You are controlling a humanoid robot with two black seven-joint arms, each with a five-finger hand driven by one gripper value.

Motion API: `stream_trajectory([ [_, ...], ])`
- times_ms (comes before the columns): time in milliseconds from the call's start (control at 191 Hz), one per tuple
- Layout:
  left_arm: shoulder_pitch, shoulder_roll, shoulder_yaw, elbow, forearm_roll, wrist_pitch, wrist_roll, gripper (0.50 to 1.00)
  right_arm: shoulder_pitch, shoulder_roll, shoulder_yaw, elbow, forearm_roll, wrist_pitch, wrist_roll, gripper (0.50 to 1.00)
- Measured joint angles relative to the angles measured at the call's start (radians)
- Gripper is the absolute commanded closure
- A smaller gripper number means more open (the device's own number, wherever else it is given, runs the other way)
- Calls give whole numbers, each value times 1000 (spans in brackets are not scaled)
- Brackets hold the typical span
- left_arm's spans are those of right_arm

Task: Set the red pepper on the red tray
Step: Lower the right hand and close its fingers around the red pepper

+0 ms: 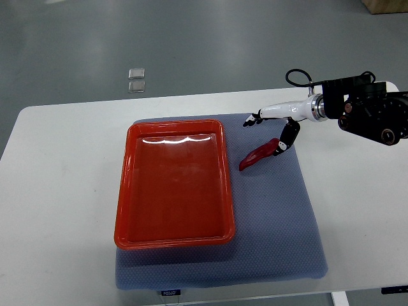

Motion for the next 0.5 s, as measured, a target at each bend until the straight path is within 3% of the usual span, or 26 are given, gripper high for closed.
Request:
stream_trajectory([
  [141, 0, 0, 1, 1, 0, 0, 0, 500, -29, 16, -15, -11, 0, -73, -1, 589],
  [372, 0, 0, 0, 4, 0, 2, 0, 500, -58, 16, -16, -14, -1, -101, -1, 609],
  [503, 0, 0, 0, 4, 0, 2, 0, 500, -71, 15, -16, -15, -2, -118, 0, 668],
])
